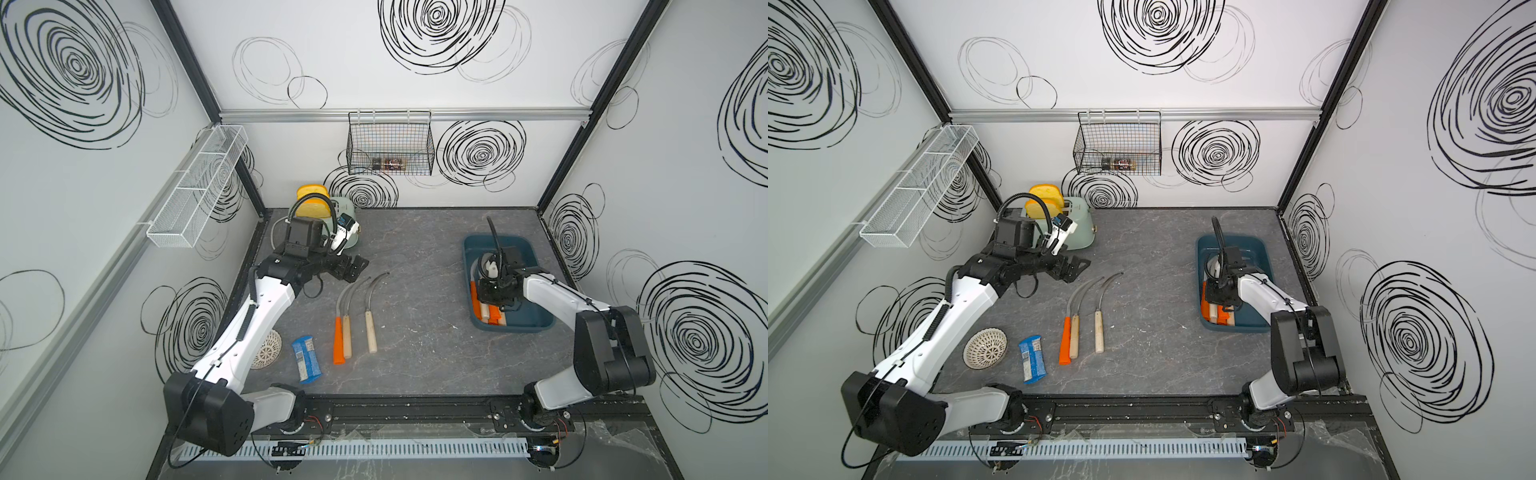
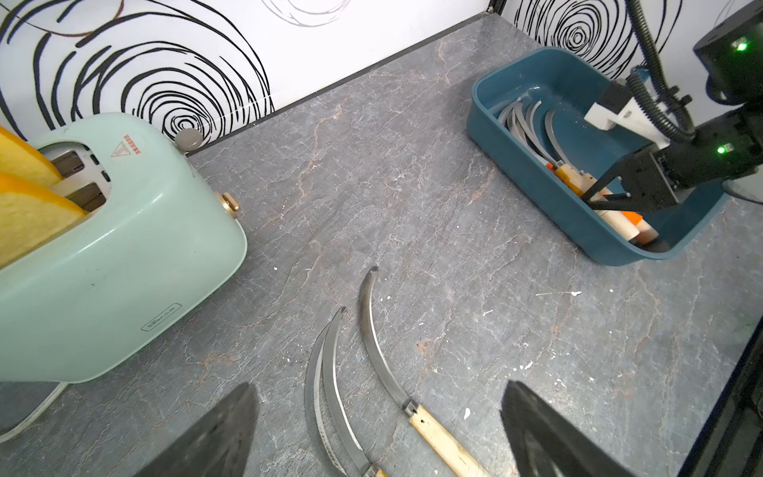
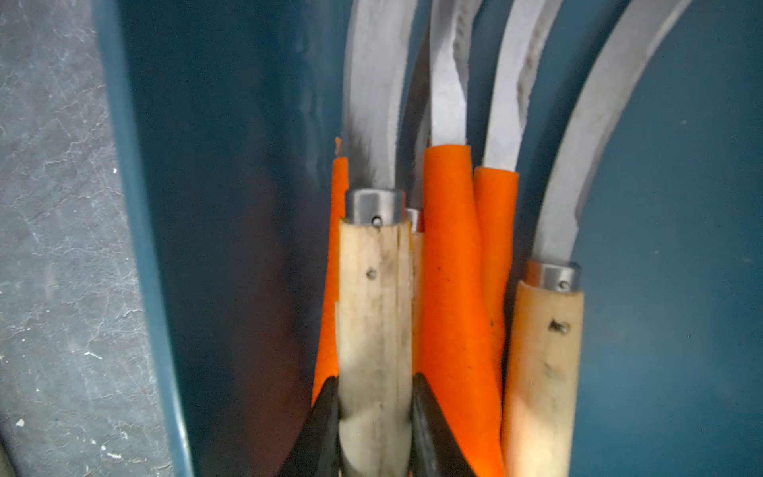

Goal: Put small sickles into storage boxes
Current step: Place the sickle in the storage box.

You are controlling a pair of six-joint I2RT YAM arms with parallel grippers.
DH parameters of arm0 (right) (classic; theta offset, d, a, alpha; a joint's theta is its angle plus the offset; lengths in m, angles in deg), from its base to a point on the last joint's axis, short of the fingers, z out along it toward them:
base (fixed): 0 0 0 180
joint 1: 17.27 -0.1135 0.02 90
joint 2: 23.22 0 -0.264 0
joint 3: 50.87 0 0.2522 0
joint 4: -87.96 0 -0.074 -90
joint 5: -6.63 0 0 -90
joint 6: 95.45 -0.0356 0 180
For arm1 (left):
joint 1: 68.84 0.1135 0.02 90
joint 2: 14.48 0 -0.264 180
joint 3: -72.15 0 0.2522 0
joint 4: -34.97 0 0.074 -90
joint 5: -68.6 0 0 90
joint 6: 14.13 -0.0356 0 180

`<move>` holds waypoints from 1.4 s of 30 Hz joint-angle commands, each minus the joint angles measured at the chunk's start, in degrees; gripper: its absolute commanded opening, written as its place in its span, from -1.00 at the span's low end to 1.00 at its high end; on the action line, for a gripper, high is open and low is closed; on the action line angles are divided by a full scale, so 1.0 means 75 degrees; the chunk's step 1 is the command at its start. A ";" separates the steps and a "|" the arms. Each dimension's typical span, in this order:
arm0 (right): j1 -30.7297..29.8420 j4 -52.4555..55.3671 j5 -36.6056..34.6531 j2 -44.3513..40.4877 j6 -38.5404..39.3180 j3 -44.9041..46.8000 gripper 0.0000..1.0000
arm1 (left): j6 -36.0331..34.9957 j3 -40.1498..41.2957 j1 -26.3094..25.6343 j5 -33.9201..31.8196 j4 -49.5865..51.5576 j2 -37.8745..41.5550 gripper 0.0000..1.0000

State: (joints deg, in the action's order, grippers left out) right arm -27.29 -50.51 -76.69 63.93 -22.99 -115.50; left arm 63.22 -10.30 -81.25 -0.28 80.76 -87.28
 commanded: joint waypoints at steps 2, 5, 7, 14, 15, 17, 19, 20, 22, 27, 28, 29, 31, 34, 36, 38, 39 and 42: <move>-0.0011 -0.0069 0.0001 0.0096 0.0097 -0.0102 -0.82 | -0.0119 0.0063 0.0060 0.0016 -0.0141 0.0155 0.92; -0.0052 -0.0037 -0.0041 0.0122 0.0110 -0.0120 -0.81 | -0.0117 0.0053 0.0055 0.0022 -0.0134 0.0154 0.92; -0.0079 -0.0026 -0.0091 0.0123 0.0102 -0.0159 -0.79 | -0.0125 0.0041 0.0055 0.0008 -0.0137 0.0135 0.93; -0.0186 0.0035 -0.0164 0.0151 0.0093 -0.0300 -0.73 | -0.0142 -0.0029 0.0055 -0.0003 -0.0105 0.0136 0.92; -0.0199 0.0053 -0.0186 0.0161 0.0106 -0.0319 -0.72 | -0.0139 -0.0031 0.0052 -0.0004 -0.0099 0.0139 0.92; -0.0237 0.0073 -0.0232 0.0169 0.0118 -0.0369 -0.69 | -0.0140 -0.0029 0.0054 -0.0015 -0.0088 0.0146 0.92; -0.0272 0.0085 -0.0268 0.0183 0.0124 -0.0377 -0.68 | -0.0143 -0.0031 0.0054 -0.0016 -0.0070 0.0167 0.92; -0.0280 0.0092 -0.0275 0.0190 0.0124 -0.0377 -0.67 | -0.0148 -0.0029 0.0054 -0.0025 -0.0062 0.0178 0.93; -0.0293 0.0092 -0.0293 0.0202 0.0117 -0.0389 -0.66 | -0.0163 -0.0030 0.0058 -0.0028 -0.0052 0.0184 0.92; -0.0317 0.0075 -0.0304 0.0270 0.0144 -0.0390 -0.65 | -0.0155 -0.0035 0.0049 -0.0039 -0.0029 0.0220 0.92; -0.0328 0.0091 -0.0315 0.0278 0.0140 -0.0395 -0.65 | -0.0161 -0.0033 0.0057 -0.0039 -0.0028 0.0223 0.92; -0.0345 0.0094 -0.0341 0.0286 0.0129 -0.0379 -0.56 | -0.0160 -0.0029 0.0053 -0.0039 -0.0029 0.0225 0.92; -0.0395 0.0100 -0.0402 0.0300 0.0126 -0.0377 -0.53 | -0.0145 -0.0018 0.0049 -0.0039 -0.0028 0.0229 0.92; -0.0436 0.0100 -0.0473 0.0298 0.0127 -0.0378 -0.51 | -0.0148 -0.0006 0.0041 -0.0039 -0.0026 0.0261 0.92; -0.0456 0.0112 -0.0480 0.0284 0.0135 -0.0389 -0.49 | -0.0133 -0.0006 0.0044 -0.0039 -0.0023 0.0261 0.92; -0.0468 0.0139 -0.0503 0.0274 0.0133 -0.0421 -0.47 | -0.0133 -0.0018 0.0046 -0.0039 -0.0008 0.0266 0.92; -0.0468 0.0141 -0.0514 0.0272 0.0133 -0.0424 -0.46 | -0.0135 -0.0018 0.0041 -0.0039 -0.0016 0.0271 0.92; -0.0480 0.0155 -0.0532 0.0256 0.0139 -0.0437 -0.42 | -0.0127 -0.0018 0.0041 -0.0038 -0.0017 0.0272 0.92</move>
State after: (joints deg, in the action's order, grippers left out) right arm -30.46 -50.20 -79.88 65.72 -22.94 -117.16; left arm 62.94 -10.30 -81.25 -0.61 80.94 -86.44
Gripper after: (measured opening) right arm 0.290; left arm 0.962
